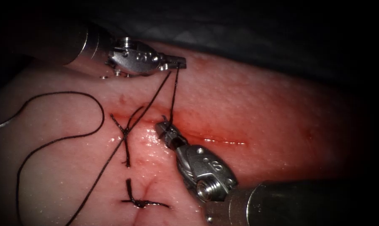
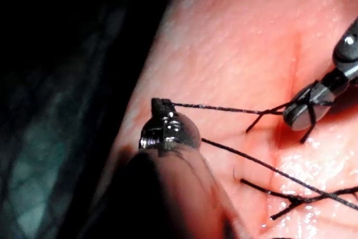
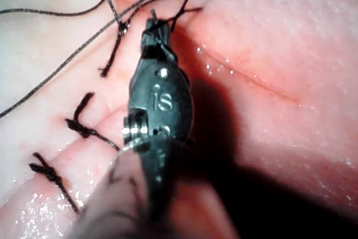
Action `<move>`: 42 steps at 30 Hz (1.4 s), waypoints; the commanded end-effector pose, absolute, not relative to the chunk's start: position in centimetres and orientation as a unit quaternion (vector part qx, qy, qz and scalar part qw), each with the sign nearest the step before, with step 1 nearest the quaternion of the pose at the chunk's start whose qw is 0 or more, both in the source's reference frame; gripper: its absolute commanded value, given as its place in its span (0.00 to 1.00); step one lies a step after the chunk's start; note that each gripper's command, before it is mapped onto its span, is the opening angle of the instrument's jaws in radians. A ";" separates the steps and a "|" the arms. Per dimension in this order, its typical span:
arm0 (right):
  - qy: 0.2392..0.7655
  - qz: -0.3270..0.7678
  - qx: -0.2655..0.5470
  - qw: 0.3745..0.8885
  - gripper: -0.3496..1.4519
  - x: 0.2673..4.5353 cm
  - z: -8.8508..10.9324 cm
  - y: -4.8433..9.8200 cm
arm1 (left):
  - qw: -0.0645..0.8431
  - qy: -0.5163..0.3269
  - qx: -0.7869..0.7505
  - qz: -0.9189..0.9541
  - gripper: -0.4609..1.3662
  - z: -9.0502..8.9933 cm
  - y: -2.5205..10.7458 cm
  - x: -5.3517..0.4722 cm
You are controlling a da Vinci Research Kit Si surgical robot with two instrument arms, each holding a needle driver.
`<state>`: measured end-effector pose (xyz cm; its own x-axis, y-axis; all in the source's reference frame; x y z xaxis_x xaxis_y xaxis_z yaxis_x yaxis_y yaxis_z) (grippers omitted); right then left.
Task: Wound Closure
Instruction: Secure the knot by pulling down with the right tool and up with the left
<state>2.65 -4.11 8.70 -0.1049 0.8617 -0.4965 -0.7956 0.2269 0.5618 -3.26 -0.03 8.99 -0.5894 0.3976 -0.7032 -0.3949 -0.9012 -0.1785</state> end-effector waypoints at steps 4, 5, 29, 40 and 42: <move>0.406 0.623 0.042 0.667 0.00 2.65 8.7 -4.1 | 0.226 0.008 -0.392 0.891 0.06 9.1 0.2 -3.22; 0.406 0.621 0.048 0.669 0.00 2.65 8.7 -4.1 | 0.228 0.010 -0.391 0.892 0.06 9.2 0.3 -3.22; 0.370 0.651 0.200 0.632 0.00 2.76 8.7 -4.2 | 0.230 0.023 -0.386 0.893 0.06 9.7 0.9 -3.24; 0.272 0.686 0.307 0.601 0.00 2.89 8.8 -4.4 | 0.218 0.038 -0.381 0.898 0.06 9.8 1.3 -3.41; 0.260 0.687 0.321 0.597 0.00 2.91 8.8 -4.4 | 0.217 0.041 -0.380 0.898 0.06 9.8 1.3 -3.43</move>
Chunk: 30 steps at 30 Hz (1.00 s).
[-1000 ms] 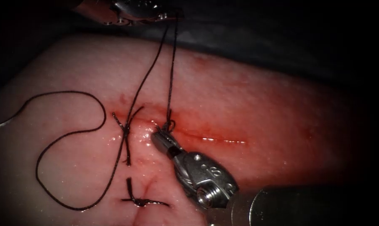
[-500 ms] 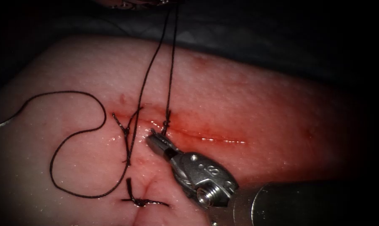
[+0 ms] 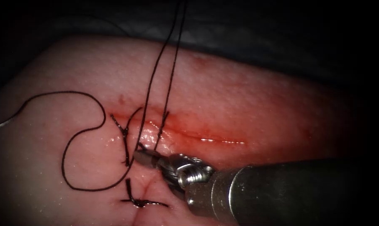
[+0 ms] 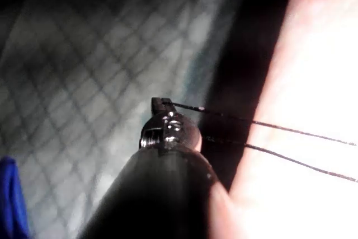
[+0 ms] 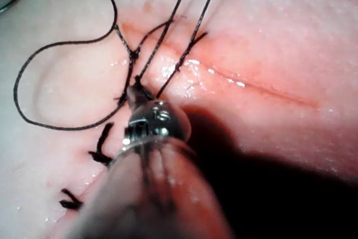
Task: Wound Closure
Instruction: Secure the knot by pulling down with the right tool and up with the left
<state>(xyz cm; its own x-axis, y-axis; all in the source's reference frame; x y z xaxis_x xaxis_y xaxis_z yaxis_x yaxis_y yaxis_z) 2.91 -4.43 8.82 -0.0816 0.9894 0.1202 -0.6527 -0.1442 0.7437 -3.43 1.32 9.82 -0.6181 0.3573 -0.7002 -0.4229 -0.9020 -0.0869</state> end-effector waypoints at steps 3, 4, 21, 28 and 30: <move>0.235 0.686 0.334 0.602 0.00 2.96 8.8 -4.5 | 0.214 0.045 -0.378 0.900 0.06 9.9 1.4 -3.46; 0.229 0.685 0.336 0.604 0.00 2.98 8.9 -4.5 | 0.212 0.046 -0.377 0.900 0.06 9.9 1.4 -3.46; 0.211 0.666 0.337 0.631 0.00 3.14 8.8 -4.6 | 0.207 0.042 -0.379 0.901 0.06 9.8 1.5 -3.39; 0.243 0.639 0.314 0.659 0.00 3.15 8.8 -4.5 | 0.208 0.015 -0.388 0.898 0.06 9.4 1.4 -3.16; 0.275 0.628 0.311 0.658 0.00 3.15 8.8 -4.5 | 0.204 -0.001 -0.384 0.901 0.06 9.2 1.3 -3.14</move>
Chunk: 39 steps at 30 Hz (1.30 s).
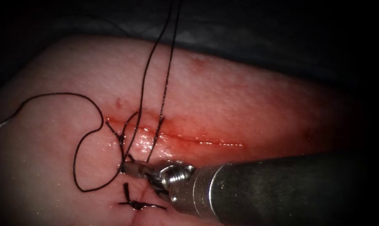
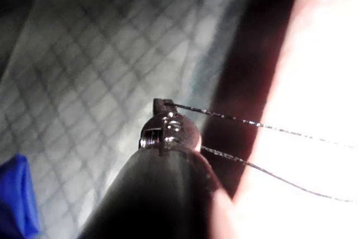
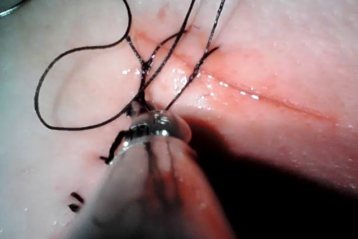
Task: Wound Closure
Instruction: Secure the knot by pulling down with the right tool and up with the left, then loop clockwise once around the right tool
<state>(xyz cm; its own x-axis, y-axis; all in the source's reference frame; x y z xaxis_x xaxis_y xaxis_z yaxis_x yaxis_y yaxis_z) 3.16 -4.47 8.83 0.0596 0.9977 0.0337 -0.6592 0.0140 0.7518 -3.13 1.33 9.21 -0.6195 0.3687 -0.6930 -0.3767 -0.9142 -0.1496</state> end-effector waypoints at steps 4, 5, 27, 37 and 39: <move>0.298 0.609 0.298 0.672 0.15 3.15 8.8 -4.5 | 0.200 -0.017 -0.379 0.903 0.06 9.0 1.2 -3.13; 0.307 0.606 0.294 0.673 0.23 3.14 8.8 -4.4 | 0.197 -0.024 -0.378 0.904 0.06 8.9 1.2 -3.12; 0.395 0.589 0.231 0.666 0.54 2.73 8.6 -4.1 | 0.198 -0.041 -0.347 0.916 0.06 8.0 0.8 -2.48; 0.392 0.596 0.215 0.668 0.00 2.84 8.9 -3.7 | 0.227 -0.037 -0.315 0.921 0.06 7.6 0.6 -2.38; 0.394 0.593 0.202 0.672 0.00 2.87 8.9 -3.6 | 0.228 -0.040 -0.309 0.923 0.06 7.5 0.5 -2.37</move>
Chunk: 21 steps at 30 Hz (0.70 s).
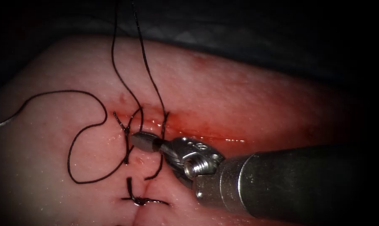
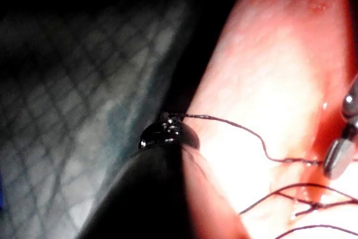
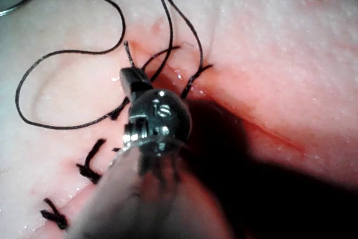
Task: Wound Closure
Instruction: Loop clockwise once around the right tool
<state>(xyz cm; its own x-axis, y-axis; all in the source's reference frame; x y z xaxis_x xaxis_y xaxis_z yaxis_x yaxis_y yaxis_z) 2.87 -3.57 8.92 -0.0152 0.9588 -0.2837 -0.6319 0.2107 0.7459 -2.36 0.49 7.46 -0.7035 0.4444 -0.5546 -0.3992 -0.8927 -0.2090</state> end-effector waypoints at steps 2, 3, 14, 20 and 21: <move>0.397 0.594 0.196 0.672 0.00 2.89 9.0 -3.5 | 0.230 -0.044 -0.306 0.923 0.06 7.4 0.5 -2.37; 0.399 0.592 0.191 0.674 0.00 2.90 9.0 -3.5 | 0.232 -0.047 -0.303 0.923 0.06 7.4 0.4 -2.38; 0.415 0.603 0.163 0.662 0.00 2.91 9.2 -3.2 | 0.244 -0.060 -0.280 0.927 0.06 7.0 0.0 -2.46; 0.433 0.612 0.144 0.646 0.00 2.86 9.2 -2.9 | 0.249 -0.063 -0.275 0.926 0.06 6.9 -0.2 -2.50; 0.437 0.616 0.140 0.641 0.00 2.83 9.2 -2.8 | 0.249 -0.065 -0.277 0.926 0.06 6.9 -0.3 -2.51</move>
<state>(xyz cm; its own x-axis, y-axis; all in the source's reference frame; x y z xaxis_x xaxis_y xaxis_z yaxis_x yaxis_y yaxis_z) 2.81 -2.77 9.18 -0.1444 0.9065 -0.3966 -0.6677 0.2066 0.7152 -2.52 -0.33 6.88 -0.7246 0.4965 -0.4779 -0.4273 -0.8678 -0.2537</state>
